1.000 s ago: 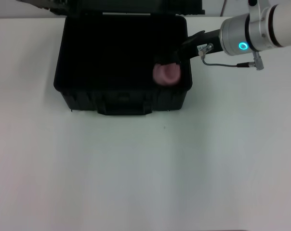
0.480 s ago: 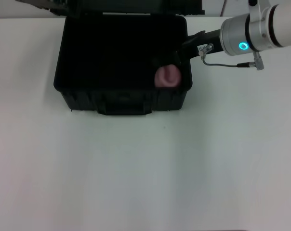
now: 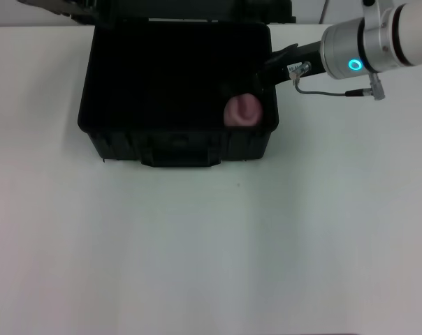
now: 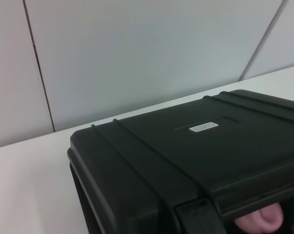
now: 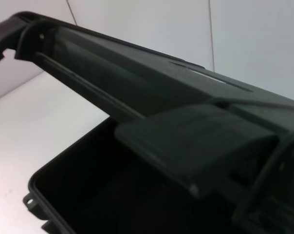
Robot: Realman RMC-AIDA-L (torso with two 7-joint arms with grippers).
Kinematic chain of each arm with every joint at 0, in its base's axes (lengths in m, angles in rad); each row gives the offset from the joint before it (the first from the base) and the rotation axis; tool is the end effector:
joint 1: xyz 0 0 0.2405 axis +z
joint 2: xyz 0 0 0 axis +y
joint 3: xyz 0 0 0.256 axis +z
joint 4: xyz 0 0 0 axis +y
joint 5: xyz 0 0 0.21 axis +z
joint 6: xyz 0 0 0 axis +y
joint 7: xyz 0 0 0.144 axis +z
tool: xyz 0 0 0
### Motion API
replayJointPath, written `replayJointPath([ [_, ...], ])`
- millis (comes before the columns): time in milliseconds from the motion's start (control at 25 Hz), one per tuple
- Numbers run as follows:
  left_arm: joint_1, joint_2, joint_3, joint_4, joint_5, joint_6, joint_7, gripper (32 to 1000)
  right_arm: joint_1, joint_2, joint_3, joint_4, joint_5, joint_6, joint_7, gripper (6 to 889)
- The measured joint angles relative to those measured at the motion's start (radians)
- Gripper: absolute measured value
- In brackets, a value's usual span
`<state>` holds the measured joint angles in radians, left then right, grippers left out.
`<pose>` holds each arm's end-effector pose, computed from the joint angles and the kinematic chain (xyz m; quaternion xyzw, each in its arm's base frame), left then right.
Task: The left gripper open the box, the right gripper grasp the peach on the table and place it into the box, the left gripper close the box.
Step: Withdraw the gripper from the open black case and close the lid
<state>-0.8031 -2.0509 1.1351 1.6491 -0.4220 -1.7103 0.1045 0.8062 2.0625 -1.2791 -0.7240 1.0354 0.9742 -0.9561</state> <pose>-0.0905 0.3898 0.0970 -0.8283 -0.4474 0.0333 0.3356 0.1726 0.4261 -0.0515 -0.9234 0.3256 0.0561 0.1955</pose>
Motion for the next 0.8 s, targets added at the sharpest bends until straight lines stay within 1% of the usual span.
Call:
replayJointPath([
  [200, 0.002, 0.0, 0.0, 0.0, 0.0, 0.0, 0.002, 360, 0.004, -0.004, 0.008, -0.012, -0.006, 0.054, 0.028, 855],
  [320, 0.003, 0.0, 0.0, 0.001, 0.0, 0.0, 0.003, 360, 0.006, -0.014, 0.008, -0.03, -0.01, 0.096, 0.052, 854],
  [560, 0.007, 0.0003, 0.0, 0.002, -0.001, 0.0, 0.003, 360, 0.007, -0.06, 0.005, -0.072, -0.012, 0.19, 0.115, 854],
  [680, 0.008, 0.0005, 0.0, 0.002, -0.001, 0.0, 0.006, 360, 0.008, -0.081, 0.004, -0.098, -0.033, 0.233, 0.15, 854],
  [800, 0.009, -0.0003, 0.0, 0.002, -0.001, 0.0, 0.007, 360, 0.006, -0.093, 0.008, -0.143, -0.08, 0.279, 0.188, 854],
])
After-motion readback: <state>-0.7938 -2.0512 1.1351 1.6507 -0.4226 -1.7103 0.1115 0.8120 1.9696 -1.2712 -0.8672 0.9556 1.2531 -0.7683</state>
